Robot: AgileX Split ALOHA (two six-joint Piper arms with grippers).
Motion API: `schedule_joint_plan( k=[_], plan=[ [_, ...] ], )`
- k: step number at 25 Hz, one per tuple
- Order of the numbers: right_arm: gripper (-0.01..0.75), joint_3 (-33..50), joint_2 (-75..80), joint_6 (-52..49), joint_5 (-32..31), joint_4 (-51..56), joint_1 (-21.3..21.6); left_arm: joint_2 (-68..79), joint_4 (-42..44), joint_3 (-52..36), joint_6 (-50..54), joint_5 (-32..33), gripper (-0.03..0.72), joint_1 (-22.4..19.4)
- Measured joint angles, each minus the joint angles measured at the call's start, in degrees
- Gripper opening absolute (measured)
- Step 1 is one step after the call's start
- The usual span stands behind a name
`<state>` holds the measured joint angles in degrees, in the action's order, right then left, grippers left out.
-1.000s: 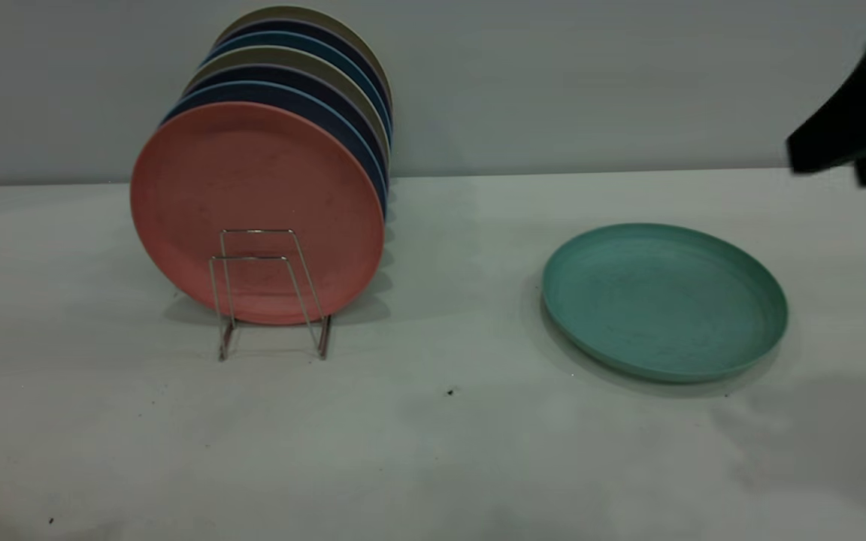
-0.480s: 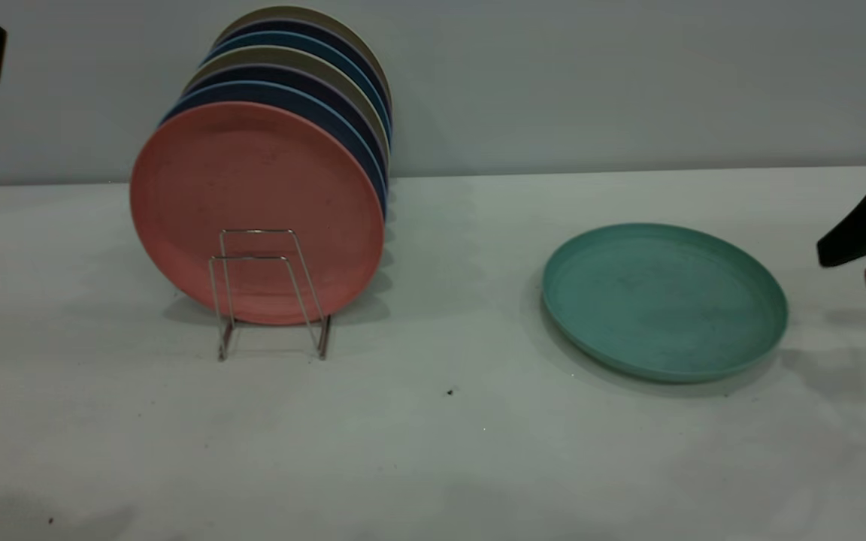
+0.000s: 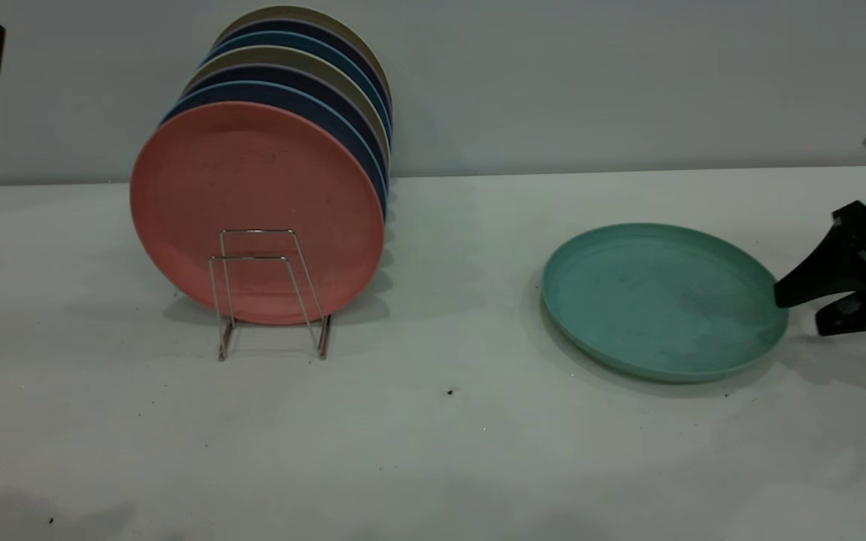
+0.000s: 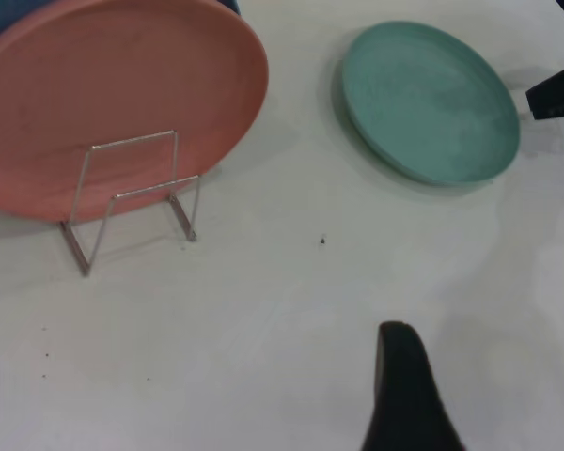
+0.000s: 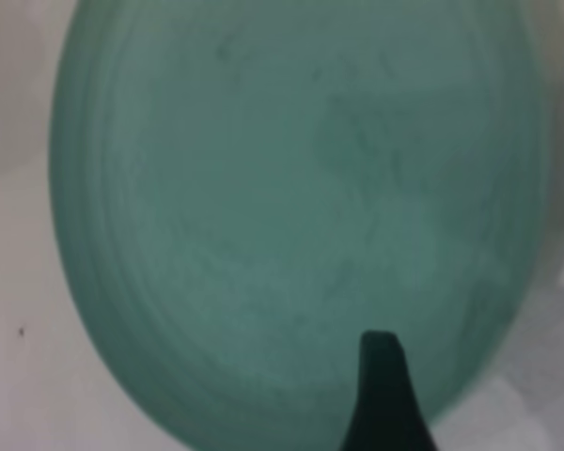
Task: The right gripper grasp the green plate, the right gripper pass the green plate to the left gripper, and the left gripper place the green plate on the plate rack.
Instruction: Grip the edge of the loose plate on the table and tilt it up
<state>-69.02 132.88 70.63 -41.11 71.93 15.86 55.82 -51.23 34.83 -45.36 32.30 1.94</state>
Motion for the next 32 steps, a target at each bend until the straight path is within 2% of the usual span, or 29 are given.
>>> schedule_joint_plan(
  k=[8,13,17,20,25,26,29,32],
  plan=[
    [0.543,-1.4,1.8,1.1,1.5,4.1,-2.8,0.0,0.0,0.0,-0.2,-0.1,0.486,0.0],
    [0.482,-1.4,2.2,1.4,5.2,5.3,-4.9,0.0,0.0,0.0,-0.2,-0.1,0.486,0.0],
    [0.408,-1.4,2.7,1.9,6.3,6.6,-5.6,0.0,0.0,0.0,-0.3,-0.1,0.486,0.0],
    [0.317,-1.4,2.9,2.0,7.7,7.5,-5.6,0.0,0.0,0.0,-0.4,-0.1,0.486,0.0],
    [0.064,-1.4,2.9,1.5,10.8,8.6,-5.6,0.0,0.0,0.0,-0.4,0.1,0.486,0.0],
    [0.035,-1.4,2.9,1.2,11.3,8.8,-5.6,0.0,0.0,0.0,-0.4,0.1,0.486,0.0],
    [0.012,-1.5,2.8,1.0,11.8,9.3,-5.6,0.4,-0.9,0.0,-0.4,0.3,0.486,0.0],
    [0.012,-2.5,1.1,0.8,12.3,4.5,-5.6,2.6,-3.3,0.4,-1.7,0.9,0.486,0.0]
  ],
)
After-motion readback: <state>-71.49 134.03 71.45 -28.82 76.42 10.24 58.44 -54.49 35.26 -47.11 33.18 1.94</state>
